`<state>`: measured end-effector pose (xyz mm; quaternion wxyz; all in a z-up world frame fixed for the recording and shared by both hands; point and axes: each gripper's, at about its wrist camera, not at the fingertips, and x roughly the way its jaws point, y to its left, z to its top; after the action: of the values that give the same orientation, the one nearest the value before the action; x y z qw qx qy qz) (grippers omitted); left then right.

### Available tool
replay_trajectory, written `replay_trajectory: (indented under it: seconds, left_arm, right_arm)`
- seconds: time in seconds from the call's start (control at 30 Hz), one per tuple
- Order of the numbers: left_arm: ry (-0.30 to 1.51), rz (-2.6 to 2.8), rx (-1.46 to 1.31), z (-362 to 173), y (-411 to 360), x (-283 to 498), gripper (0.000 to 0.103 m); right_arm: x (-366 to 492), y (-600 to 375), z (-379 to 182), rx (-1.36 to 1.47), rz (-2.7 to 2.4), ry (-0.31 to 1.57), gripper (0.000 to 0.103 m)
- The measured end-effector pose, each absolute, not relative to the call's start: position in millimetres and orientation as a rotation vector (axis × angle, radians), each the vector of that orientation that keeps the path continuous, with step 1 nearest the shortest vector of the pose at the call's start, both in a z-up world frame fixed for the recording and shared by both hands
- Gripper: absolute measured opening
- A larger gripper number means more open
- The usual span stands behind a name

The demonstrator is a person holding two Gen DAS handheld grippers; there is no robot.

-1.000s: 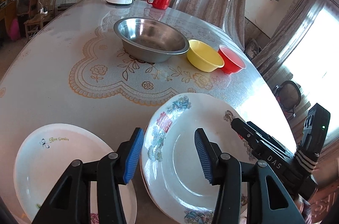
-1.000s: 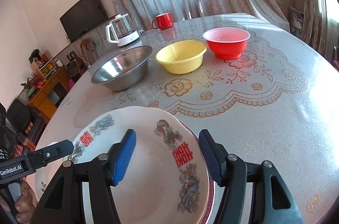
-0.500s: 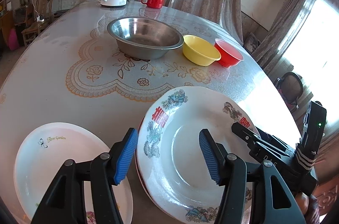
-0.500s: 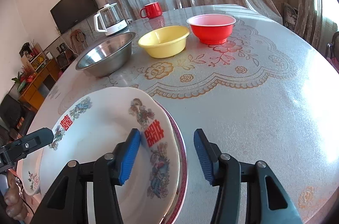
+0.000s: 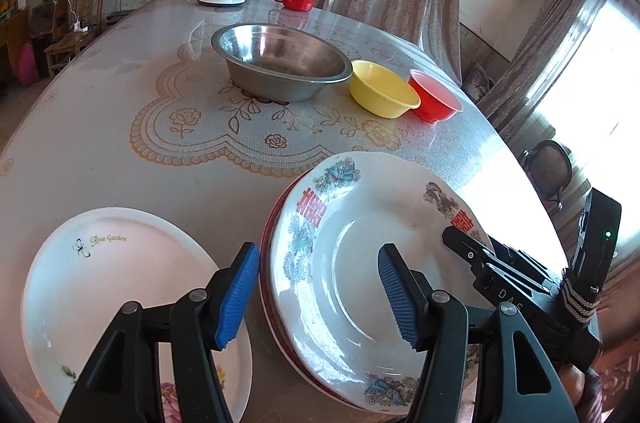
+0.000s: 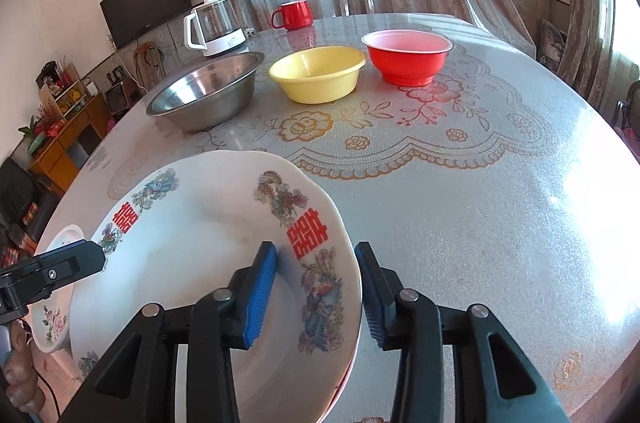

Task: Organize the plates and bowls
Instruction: 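Carry the double-happiness plate with both tools and lower it onto the floral plate, then open both tools and withdraw from the stacked plates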

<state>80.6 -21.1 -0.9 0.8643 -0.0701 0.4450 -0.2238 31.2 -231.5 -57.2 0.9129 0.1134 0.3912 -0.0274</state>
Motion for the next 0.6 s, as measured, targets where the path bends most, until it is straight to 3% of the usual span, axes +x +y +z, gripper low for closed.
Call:
replay_trajectory:
  seconds: [0.6]
  left_arm:
    - [0.873,-0.359,-0.238,9.4,38.8,74.2,0.062]
  right_arm:
    - [21.2,-208.9,-16.9,0.19,0.045,0.705,0.042]
